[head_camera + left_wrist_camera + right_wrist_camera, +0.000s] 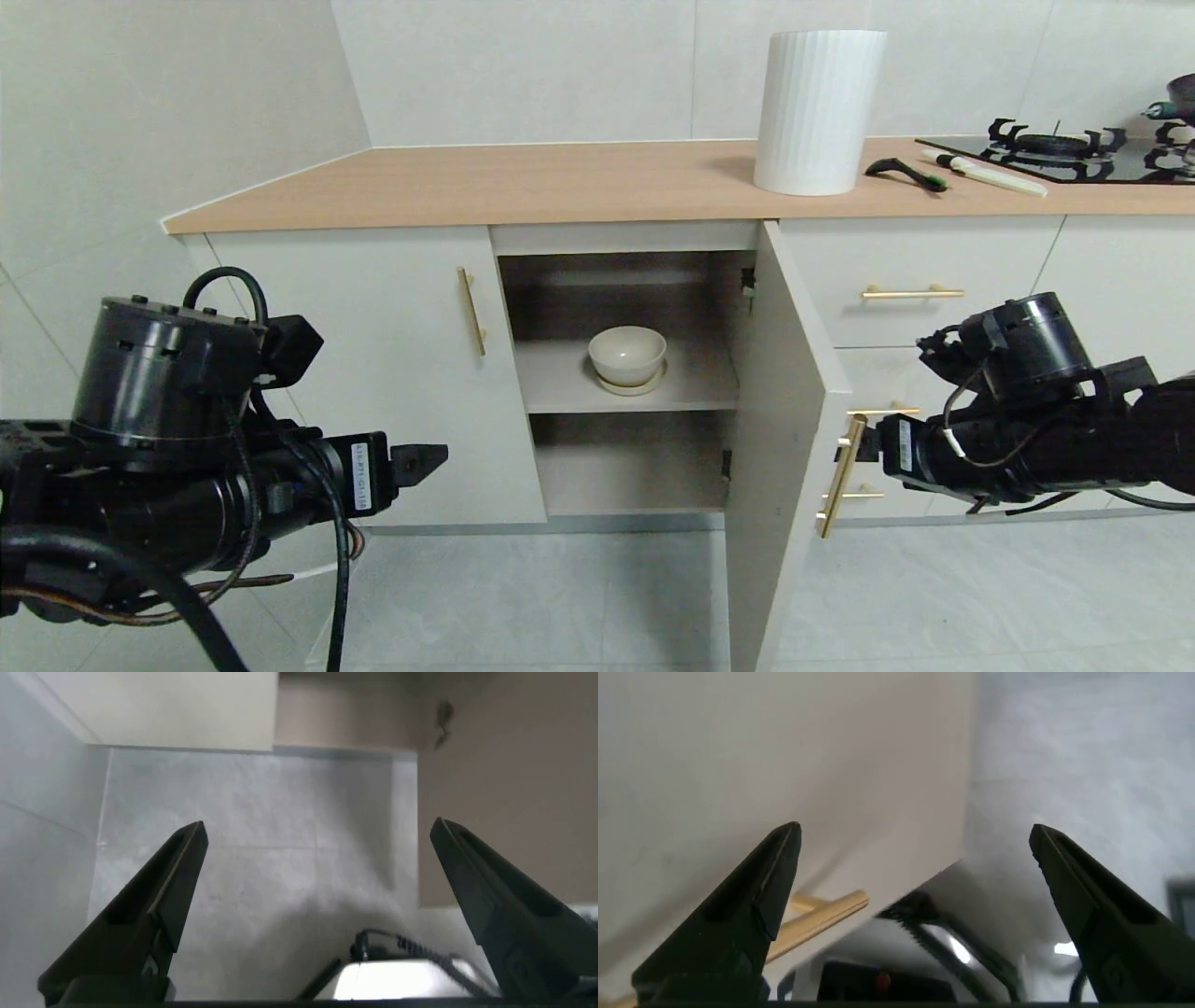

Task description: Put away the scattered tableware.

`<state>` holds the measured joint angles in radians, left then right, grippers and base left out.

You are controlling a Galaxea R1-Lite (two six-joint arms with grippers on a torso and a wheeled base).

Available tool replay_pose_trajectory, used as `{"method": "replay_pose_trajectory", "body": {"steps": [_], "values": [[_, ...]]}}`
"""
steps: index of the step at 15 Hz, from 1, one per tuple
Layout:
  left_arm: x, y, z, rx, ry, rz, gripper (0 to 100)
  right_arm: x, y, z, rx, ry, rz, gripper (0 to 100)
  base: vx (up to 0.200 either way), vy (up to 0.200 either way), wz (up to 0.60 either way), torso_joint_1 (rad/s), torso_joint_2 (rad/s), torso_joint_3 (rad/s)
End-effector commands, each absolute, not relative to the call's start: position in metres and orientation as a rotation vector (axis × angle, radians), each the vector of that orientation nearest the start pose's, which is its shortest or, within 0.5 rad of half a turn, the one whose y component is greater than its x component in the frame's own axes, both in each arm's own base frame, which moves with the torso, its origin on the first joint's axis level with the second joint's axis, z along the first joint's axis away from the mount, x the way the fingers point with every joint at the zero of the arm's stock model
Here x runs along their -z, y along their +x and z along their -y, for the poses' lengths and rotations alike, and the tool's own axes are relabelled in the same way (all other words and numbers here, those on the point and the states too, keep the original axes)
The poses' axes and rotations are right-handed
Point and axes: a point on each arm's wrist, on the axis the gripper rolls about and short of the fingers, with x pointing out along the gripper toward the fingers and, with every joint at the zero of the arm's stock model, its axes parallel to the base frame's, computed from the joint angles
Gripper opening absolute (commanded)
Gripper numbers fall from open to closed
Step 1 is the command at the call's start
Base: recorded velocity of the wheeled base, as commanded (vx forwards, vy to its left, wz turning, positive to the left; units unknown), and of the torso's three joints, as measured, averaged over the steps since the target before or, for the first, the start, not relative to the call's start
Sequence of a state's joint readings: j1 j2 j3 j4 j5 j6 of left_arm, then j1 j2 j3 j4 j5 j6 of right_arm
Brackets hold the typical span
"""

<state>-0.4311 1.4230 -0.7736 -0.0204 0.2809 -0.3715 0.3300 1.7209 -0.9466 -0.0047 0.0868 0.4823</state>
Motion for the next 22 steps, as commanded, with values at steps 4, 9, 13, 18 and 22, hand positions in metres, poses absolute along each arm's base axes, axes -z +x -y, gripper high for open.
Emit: {"method": "replay_pose_trajectory", "body": {"steps": [4, 9, 13, 18, 22], "values": [[-0.194, 0.213, 0.076, -0.016, -0.147, -0.592, 100, -0.145, 0.325, -0.154, -0.319, 0.282, -0.843, 100, 0.0, 0.0, 0.0, 0.0, 0.0, 0.0], [-0.195, 0.213, 0.076, -0.018, -0.143, -0.588, 100, -0.126, 0.366, -0.186, -0.349, 0.276, -0.828, 100, 0.0, 0.0, 0.0, 0.0, 0.0, 0.0], [-0.194, 0.213, 0.076, -0.02, -0.139, -0.592, 100, -0.12, 0.374, -0.19, -0.347, 0.289, -0.815, 100, 0.0, 0.0, 0.0, 0.0, 0.0, 0.0], [-0.196, 0.211, 0.075, -0.021, -0.141, -0.583, 100, -0.111, 0.378, -0.193, -0.345, 0.29, -0.815, 100, 0.08, 0.0, 0.0, 0.001, 0.0, 0.001], [-0.204, 0.211, 0.072, -0.046, -0.163, -0.545, 100, -0.11, 0.379, -0.204, -0.351, 0.372, -0.783, 100, 0.1, 0.0, 0.0, -0.002, 0.0, 0.002]]}}
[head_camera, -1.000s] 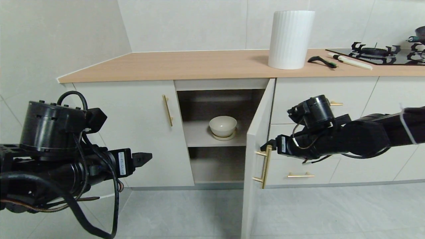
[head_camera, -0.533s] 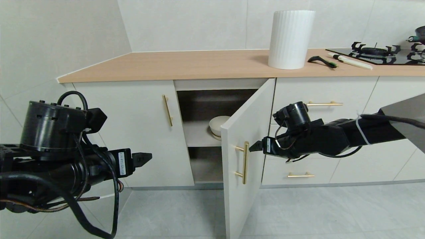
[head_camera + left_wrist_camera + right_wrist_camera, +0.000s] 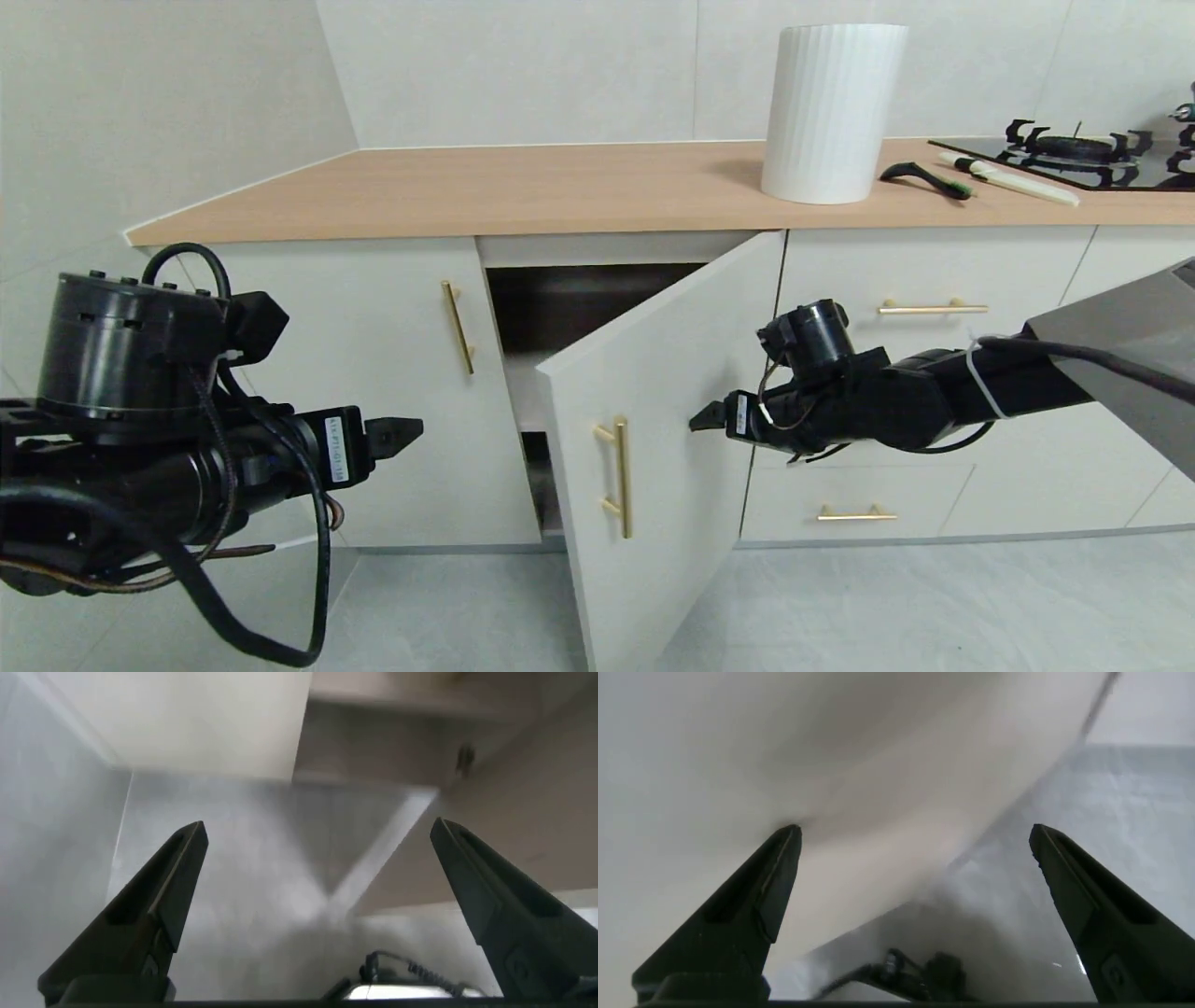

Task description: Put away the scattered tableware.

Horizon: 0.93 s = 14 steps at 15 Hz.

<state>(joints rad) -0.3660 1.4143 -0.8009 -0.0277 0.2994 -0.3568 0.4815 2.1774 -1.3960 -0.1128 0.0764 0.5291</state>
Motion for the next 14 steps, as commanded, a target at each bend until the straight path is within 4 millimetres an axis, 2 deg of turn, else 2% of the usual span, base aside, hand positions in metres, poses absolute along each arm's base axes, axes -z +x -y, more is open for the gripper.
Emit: {"method": "replay_pose_trajectory", "body": {"steps": [1, 4, 5, 7, 10, 14], "values": [[-0.205, 0.212, 0.07, -0.056, -0.166, -0.541, 100, -0.109, 0.381, -0.208, -0.355, 0.401, -0.764, 100, 0.0, 0.0, 0.0, 0.0, 0.0, 0.0], [-0.207, 0.213, 0.067, -0.07, -0.173, -0.53, 100, -0.106, 0.389, -0.225, -0.32, 0.497, -0.702, 100, 0.0, 0.0, 0.0, 0.0, 0.0, 0.0], [-0.208, 0.213, 0.066, -0.071, -0.175, -0.527, 100, -0.101, 0.401, -0.238, -0.234, 0.554, -0.646, 100, 0.0, 0.0, 0.0, 0.0, 0.0, 0.0], [-0.208, 0.213, 0.066, -0.071, -0.176, -0.525, 100, -0.092, 0.413, -0.247, -0.159, 0.567, -0.597, 100, 0.0, 0.0, 0.0, 0.0, 0.0, 0.0], [-0.209, 0.213, 0.066, -0.071, -0.178, -0.523, 100, -0.094, 0.429, -0.249, -0.087, 0.661, -0.528, 100, 0.0, 0.0, 0.0, 0.0, 0.0, 0.0], [-0.209, 0.213, 0.066, -0.071, -0.178, -0.523, 100, -0.097, 0.448, -0.239, -0.026, 0.723, -0.463, 100, 0.0, 0.0, 0.0, 0.0, 0.0, 0.0]]}}
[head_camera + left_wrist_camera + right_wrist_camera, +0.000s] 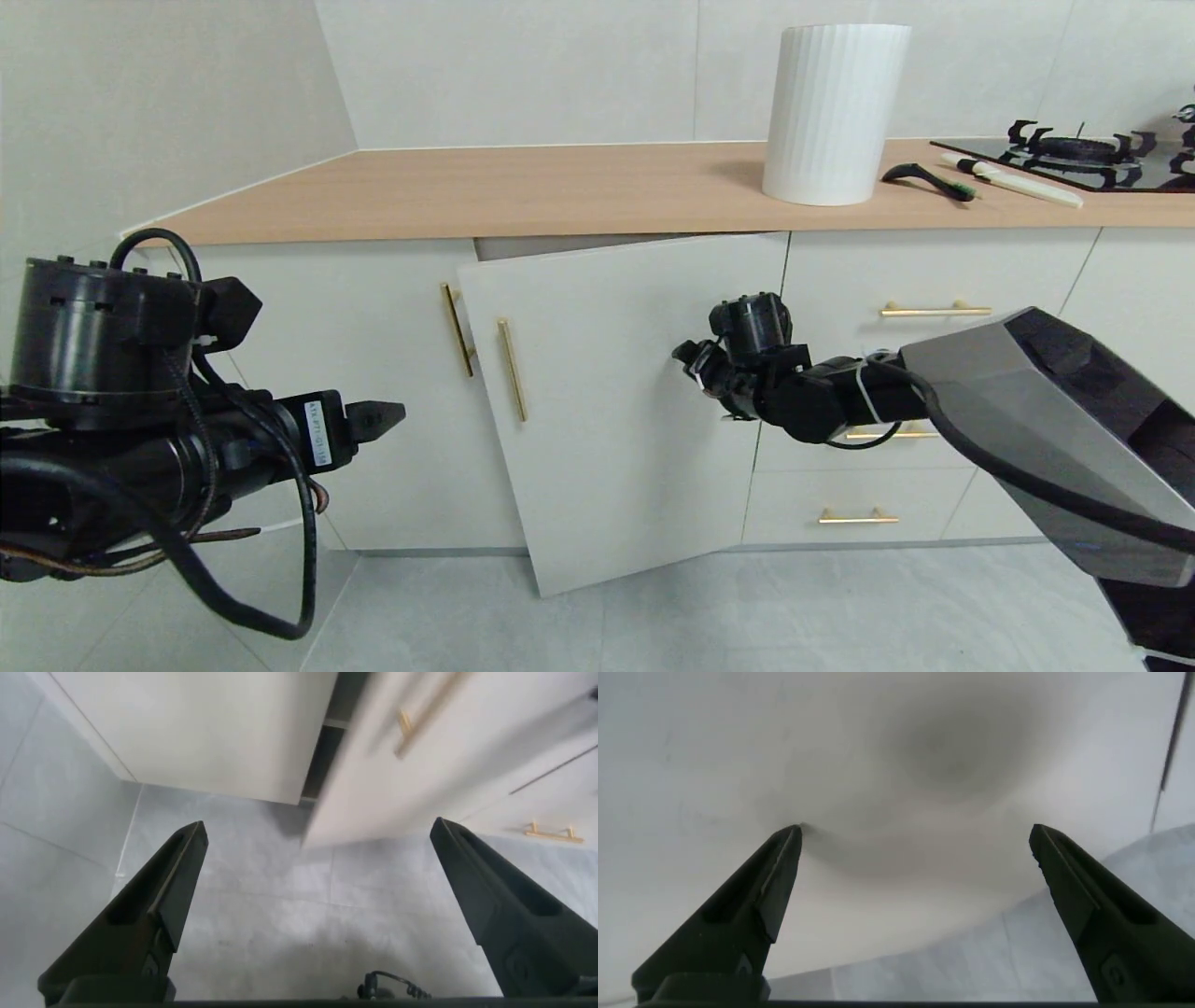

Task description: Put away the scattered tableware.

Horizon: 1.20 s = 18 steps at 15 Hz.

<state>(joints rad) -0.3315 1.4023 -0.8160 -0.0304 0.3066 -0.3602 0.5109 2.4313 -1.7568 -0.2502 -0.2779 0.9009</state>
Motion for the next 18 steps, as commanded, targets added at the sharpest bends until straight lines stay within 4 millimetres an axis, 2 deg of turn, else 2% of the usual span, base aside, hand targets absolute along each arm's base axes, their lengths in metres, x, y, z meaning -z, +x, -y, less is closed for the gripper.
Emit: {"method": "replay_pose_trajectory", "body": {"steps": [1, 2, 4, 6, 11, 13, 14, 15, 17, 18], "values": [[-0.209, 0.213, 0.066, -0.071, -0.178, -0.522, 100, -0.102, 0.456, -0.228, 0.001, 0.747, -0.446, 100, 0.0, 0.0, 0.0, 0.0, 0.0, 0.0], [-0.209, 0.213, 0.066, -0.071, -0.178, -0.522, 100, -0.102, 0.458, -0.225, 0.009, 0.75, -0.443, 100, 0.0, 0.0, 0.0, 0.0, 0.0, 0.0], [-0.209, 0.213, 0.066, -0.071, -0.178, -0.523, 100, -0.106, 0.472, -0.205, 0.048, 0.782, -0.411, 100, 0.0, 0.0, 0.0, 0.0, 0.0, 0.0], [-0.209, 0.213, 0.066, -0.071, -0.178, -0.523, 100, -0.108, 0.476, -0.197, 0.059, 0.789, -0.397, 100, 0.0, 0.0, 0.0, 0.0, 0.0, 0.0], [-0.209, 0.213, 0.066, -0.07, -0.18, -0.523, 100, -0.106, 0.478, -0.195, 0.066, 0.789, -0.397, 100, 0.0, 0.0, 0.0, 0.0, 0.0, 0.0], [-0.209, 0.213, 0.066, -0.07, -0.18, -0.523, 100, -0.114, 0.472, -0.193, 0.079, 0.783, -0.394, 100, 0.0, 0.0, 0.0, 0.0, 0.0, 0.0], [-0.209, 0.213, 0.066, -0.071, -0.179, -0.523, 100, -0.118, 0.466, -0.194, 0.086, 0.774, -0.402, 100, 0.0, 0.0, 0.0, 0.0, 0.0, 0.0], [-0.209, 0.213, 0.066, -0.069, -0.181, -0.519, 100, -0.149, 0.438, -0.193, 0.067, 0.768, -0.401, 100, 0.0, 0.0, 0.0, 0.0, 0.0, 0.0], [-0.218, 0.206, 0.064, -0.061, -0.193, -0.481, 100, -0.185, 0.403, -0.189, 0.027, 0.751, -0.38, 100, 0.0, 0.0, 0.0, 0.0, 0.0, 0.0], [-0.231, 0.192, 0.059, -0.047, -0.203, -0.42, 100, -0.21, 0.364, -0.172, 0.028, 0.684, -0.36, 100, 0.0, 0.0, 0.0, 0.0, 0.0, 0.0]]}}
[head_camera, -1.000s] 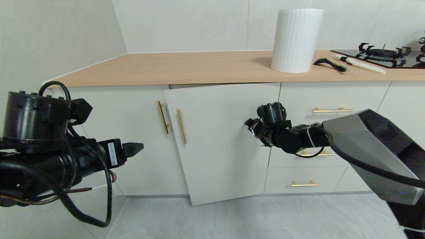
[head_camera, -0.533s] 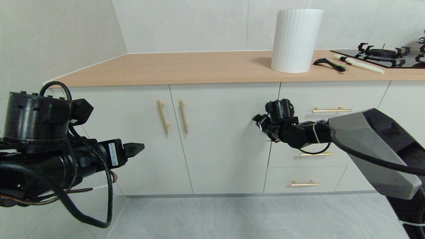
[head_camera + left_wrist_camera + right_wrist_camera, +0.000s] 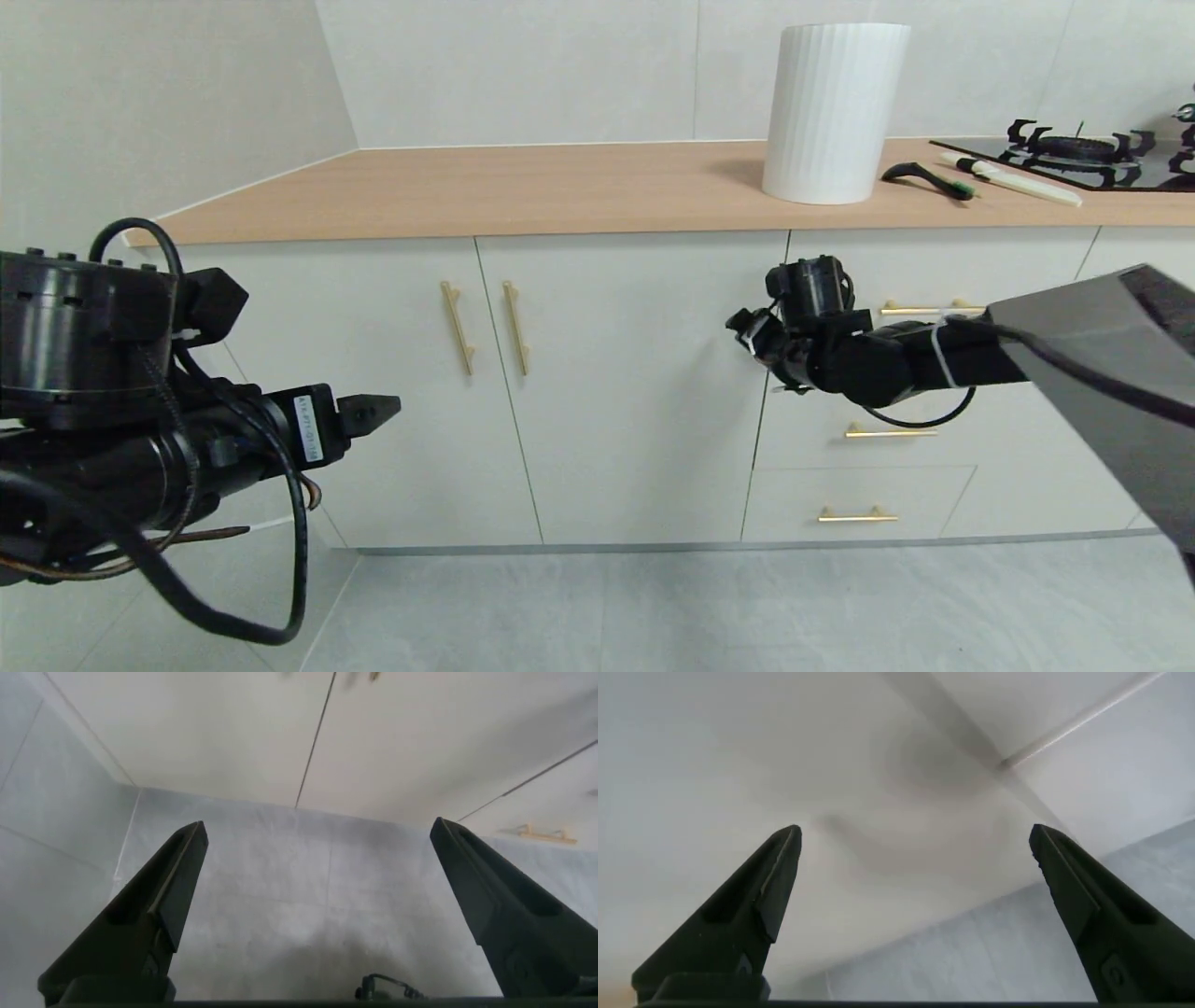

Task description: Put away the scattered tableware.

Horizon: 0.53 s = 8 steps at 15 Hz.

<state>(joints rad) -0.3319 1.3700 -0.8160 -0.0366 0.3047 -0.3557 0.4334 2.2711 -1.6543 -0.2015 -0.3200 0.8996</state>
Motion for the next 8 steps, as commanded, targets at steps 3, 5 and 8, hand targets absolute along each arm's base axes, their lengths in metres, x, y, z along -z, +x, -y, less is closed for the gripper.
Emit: {"method": "replay_pose_trajectory", "body": {"steps": [3, 5, 8], "values": [[-0.253, 0.155, 0.047, -0.007, -0.135, -0.304, 100, -0.228, 0.267, -0.127, 0.029, 0.566, -0.297, 100, 0.0, 0.0, 0.0, 0.0, 0.0, 0.0], [-0.238, 0.125, 0.04, -0.011, -0.105, -0.297, 100, -0.224, 0.182, -0.084, -0.025, 0.415, -0.196, 100, 0.0, 0.0, 0.0, 0.0, 0.0, 0.0], [-0.231, 0.093, 0.026, -0.073, -0.099, -0.226, 100, -0.215, 0.09, -0.033, -0.045, 0.288, -0.001, 100, 0.0, 0.0, 0.0, 0.0, 0.0, 0.0]]}}
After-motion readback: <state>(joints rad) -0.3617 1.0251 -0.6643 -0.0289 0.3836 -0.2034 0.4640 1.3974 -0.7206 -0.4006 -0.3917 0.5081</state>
